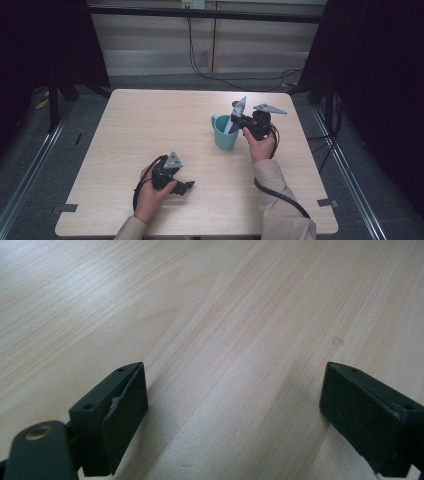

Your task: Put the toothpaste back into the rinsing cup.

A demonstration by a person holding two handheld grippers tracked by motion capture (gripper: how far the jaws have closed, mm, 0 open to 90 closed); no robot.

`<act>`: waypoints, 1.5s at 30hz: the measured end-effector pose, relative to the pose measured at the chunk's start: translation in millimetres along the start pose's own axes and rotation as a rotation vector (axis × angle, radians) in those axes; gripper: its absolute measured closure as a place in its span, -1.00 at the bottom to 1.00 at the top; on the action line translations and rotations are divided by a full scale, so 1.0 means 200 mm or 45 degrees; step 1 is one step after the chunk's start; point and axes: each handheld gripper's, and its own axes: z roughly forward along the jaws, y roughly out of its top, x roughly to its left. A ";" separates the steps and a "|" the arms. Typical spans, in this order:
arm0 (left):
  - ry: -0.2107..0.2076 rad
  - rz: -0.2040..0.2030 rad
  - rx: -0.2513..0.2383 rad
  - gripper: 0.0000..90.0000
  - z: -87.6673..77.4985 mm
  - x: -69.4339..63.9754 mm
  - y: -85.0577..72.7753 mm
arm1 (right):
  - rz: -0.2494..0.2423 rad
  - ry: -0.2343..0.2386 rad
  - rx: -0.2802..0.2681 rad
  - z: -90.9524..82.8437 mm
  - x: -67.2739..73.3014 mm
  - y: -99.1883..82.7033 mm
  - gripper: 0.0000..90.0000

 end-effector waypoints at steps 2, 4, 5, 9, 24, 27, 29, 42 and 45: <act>0.001 0.000 0.000 -0.74 0.00 0.00 0.00 | 0.003 -0.013 0.000 -0.01 -0.01 0.00 0.57; 0.001 0.001 0.000 -0.74 0.00 0.00 0.00 | 0.011 -0.011 -0.001 -0.01 -0.02 -0.01 0.56; 0.001 0.001 0.000 -0.74 0.00 0.00 0.00 | 0.008 -0.013 -0.002 -0.01 -0.02 -0.01 0.56; 0.001 0.001 -0.001 -0.74 0.00 0.00 0.00 | 0.008 -0.021 0.002 -0.02 -0.03 -0.01 0.54; 0.000 0.003 -0.002 -0.74 0.00 0.00 0.00 | -0.001 -0.027 0.010 -0.01 -0.03 0.00 0.45; 0.000 0.003 -0.002 -0.74 0.00 0.00 0.00 | -0.006 -0.027 0.013 -0.01 -0.03 0.00 0.44; 0.000 0.003 -0.002 -0.75 0.00 0.00 0.00 | -0.003 -0.028 0.013 -0.01 -0.03 0.00 0.40; 0.000 0.003 -0.002 -0.74 0.00 0.00 0.00 | -0.008 -0.036 0.028 -0.01 -0.03 -0.01 0.18; 0.000 0.003 -0.001 -0.74 0.00 0.00 0.00 | -0.005 -0.047 0.040 -0.01 -0.03 -0.01 0.07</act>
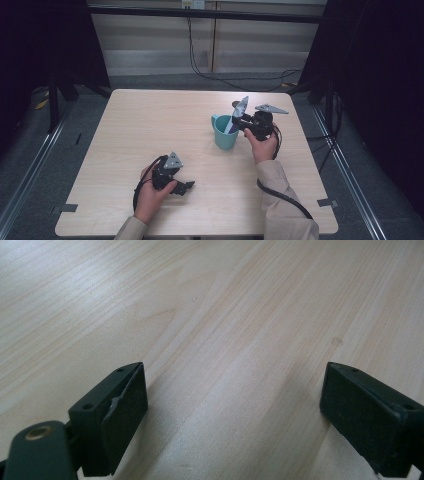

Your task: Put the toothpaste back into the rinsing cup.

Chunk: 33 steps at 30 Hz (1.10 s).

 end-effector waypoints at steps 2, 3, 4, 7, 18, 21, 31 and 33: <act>0.000 0.000 0.000 -0.74 0.00 0.00 0.00 | -0.003 -0.002 0.001 0.00 0.00 0.00 0.00; 0.000 0.000 0.000 -0.74 0.00 0.00 0.00 | 0.002 0.001 0.001 0.00 0.00 0.00 -0.03; 0.000 0.000 0.000 -0.74 0.00 0.00 0.00 | 0.005 0.004 0.012 -0.01 0.00 0.00 -0.10; 0.000 0.000 0.000 -0.74 0.00 0.00 0.00 | -0.013 -0.004 0.023 -0.01 0.01 0.01 -0.17; 0.000 0.000 0.000 -0.75 0.00 0.00 0.00 | -0.084 -0.008 0.088 -0.07 0.04 0.03 -0.40; 0.000 0.000 0.000 -0.74 0.00 0.00 0.00 | -0.108 -0.007 0.102 -0.08 0.04 0.04 -0.42; 0.000 0.000 0.000 -0.74 0.00 0.00 0.00 | -0.145 0.005 0.112 -0.13 0.06 0.05 -0.50; 0.000 0.000 0.000 -0.74 0.00 0.00 0.00 | -0.142 0.012 0.114 -0.14 0.06 0.05 -0.52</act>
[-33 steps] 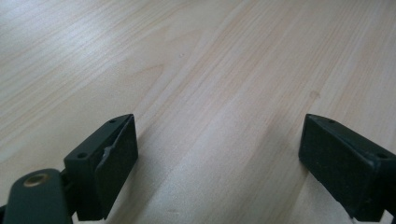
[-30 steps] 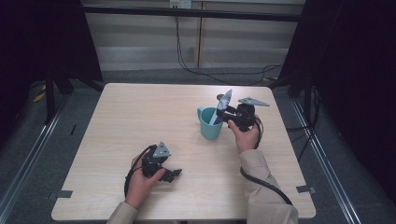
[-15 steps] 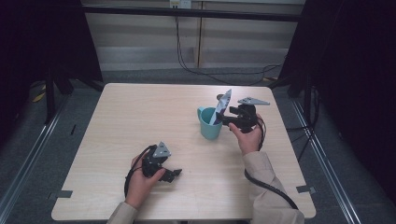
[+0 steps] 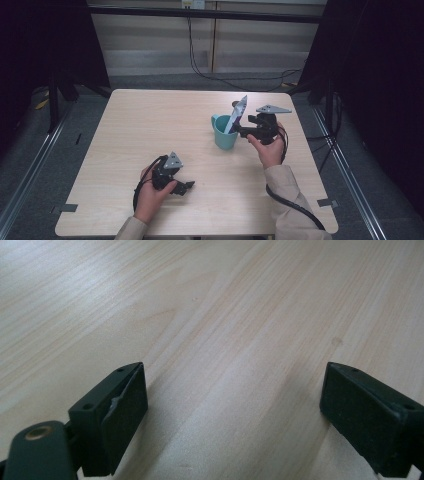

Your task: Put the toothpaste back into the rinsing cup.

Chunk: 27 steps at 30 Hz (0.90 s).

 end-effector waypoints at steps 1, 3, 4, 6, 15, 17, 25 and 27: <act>-0.002 -0.001 0.000 -0.74 0.00 0.00 0.00 | 0.000 0.003 -0.003 0.00 0.00 0.00 -0.52; 0.000 0.000 0.000 -0.74 0.00 0.00 0.00 | -0.004 0.011 0.004 -0.01 0.00 -0.01 -0.54; 0.000 -0.001 0.000 -0.74 0.00 0.00 0.00 | -0.013 0.017 0.008 -0.01 0.01 -0.01 -0.55; 0.000 -0.001 0.000 -0.74 0.00 0.00 0.00 | -0.017 0.018 0.010 -0.02 0.01 -0.01 -0.55; 0.000 -0.001 0.000 -0.74 0.00 0.00 0.00 | -0.034 0.033 0.005 -0.05 0.03 -0.01 -0.58; 0.000 0.000 0.000 -0.74 0.00 0.00 0.00 | -0.038 0.041 0.008 -0.05 0.04 -0.02 -0.59; 0.000 0.000 0.000 -0.74 0.00 0.00 0.00 | -0.059 0.064 0.024 -0.07 0.05 -0.04 -0.64; 0.000 0.000 0.000 -0.74 0.00 0.00 0.00 | -0.060 0.068 0.035 -0.07 0.05 -0.05 -0.65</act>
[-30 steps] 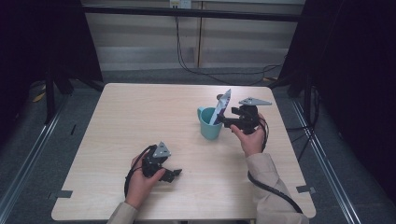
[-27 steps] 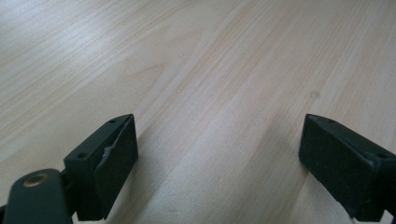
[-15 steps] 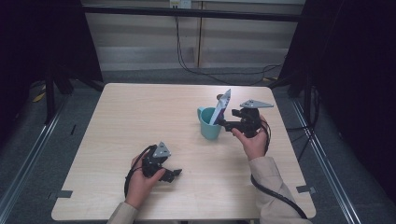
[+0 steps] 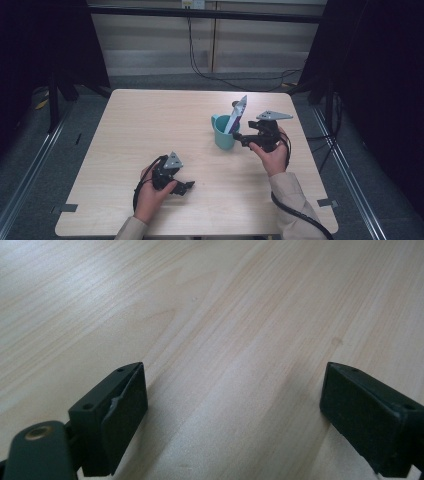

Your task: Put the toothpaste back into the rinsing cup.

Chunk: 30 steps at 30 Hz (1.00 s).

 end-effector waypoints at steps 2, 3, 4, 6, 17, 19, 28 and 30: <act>0.000 0.000 0.000 -0.74 0.00 0.00 0.00 | -0.009 0.004 0.004 -0.01 0.00 -0.01 -0.65; 0.000 0.000 0.000 -0.74 0.00 0.00 0.00 | -0.008 0.005 0.002 -0.01 0.00 -0.01 -0.65; 0.000 0.000 0.000 -0.74 0.00 0.00 0.00 | -0.014 0.007 0.008 -0.01 0.00 -0.02 -0.66; 0.000 0.000 0.000 -0.75 0.00 0.00 0.00 | -0.018 0.008 0.016 -0.01 0.00 -0.02 -0.66; -0.002 -0.001 0.000 -0.75 0.00 0.00 0.00 | -0.065 0.055 0.065 -0.04 0.02 -0.06 -0.66; 0.000 0.000 0.000 -0.74 0.00 0.00 0.00 | -0.064 0.057 0.070 -0.05 0.02 -0.07 -0.66; 0.000 0.000 0.000 -0.75 0.00 0.00 0.00 | -0.048 0.058 0.088 -0.09 0.00 -0.13 -0.66; 0.000 -0.001 0.000 -0.74 0.00 0.00 0.00 | -0.047 0.065 0.089 -0.10 -0.01 -0.14 -0.66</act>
